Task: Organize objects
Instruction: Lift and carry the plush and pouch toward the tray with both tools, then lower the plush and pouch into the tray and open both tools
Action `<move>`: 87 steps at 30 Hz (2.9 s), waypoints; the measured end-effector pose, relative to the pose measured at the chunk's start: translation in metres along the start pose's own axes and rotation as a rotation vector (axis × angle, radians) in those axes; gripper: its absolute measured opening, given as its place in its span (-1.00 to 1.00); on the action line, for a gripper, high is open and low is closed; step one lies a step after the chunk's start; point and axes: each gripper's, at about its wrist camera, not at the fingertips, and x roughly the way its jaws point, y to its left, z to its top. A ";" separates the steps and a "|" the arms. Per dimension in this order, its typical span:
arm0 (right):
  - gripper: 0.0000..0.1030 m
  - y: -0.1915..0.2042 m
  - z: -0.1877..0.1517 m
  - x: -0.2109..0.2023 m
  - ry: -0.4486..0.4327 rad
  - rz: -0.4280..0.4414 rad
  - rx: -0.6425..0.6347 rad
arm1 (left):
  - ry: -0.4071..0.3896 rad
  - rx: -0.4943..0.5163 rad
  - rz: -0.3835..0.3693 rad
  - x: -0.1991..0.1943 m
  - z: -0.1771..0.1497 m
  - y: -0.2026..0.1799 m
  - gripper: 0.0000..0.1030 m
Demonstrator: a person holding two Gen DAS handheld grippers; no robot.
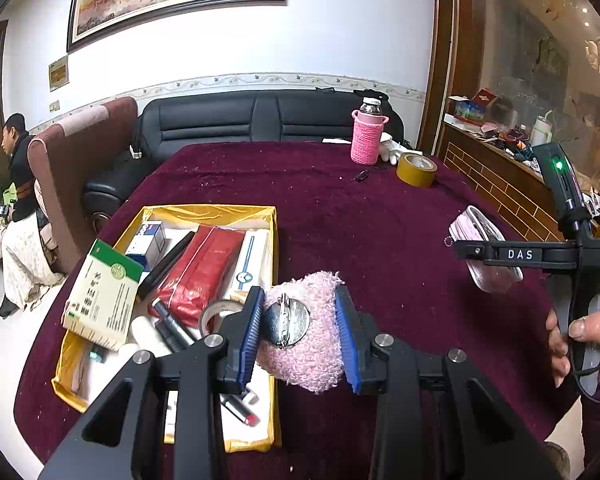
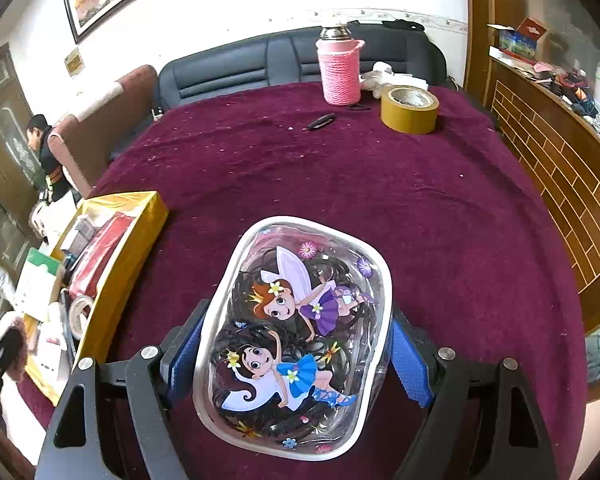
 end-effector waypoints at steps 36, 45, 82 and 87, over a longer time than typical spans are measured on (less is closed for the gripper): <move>0.67 0.154 -0.015 -0.035 -0.039 0.346 -0.264 | -0.023 -0.159 0.209 -0.078 -0.041 0.117 -0.33; 0.67 0.191 -0.015 -0.023 -0.016 0.400 -0.309 | 0.005 -0.180 0.220 -0.060 -0.043 0.137 -0.33; 0.68 0.213 0.041 0.087 0.077 0.348 -0.230 | 0.123 -0.185 0.128 0.054 -0.009 0.148 -0.33; 0.68 0.215 0.046 0.103 0.094 0.343 -0.213 | 0.119 -0.159 0.133 0.073 0.013 0.148 -0.33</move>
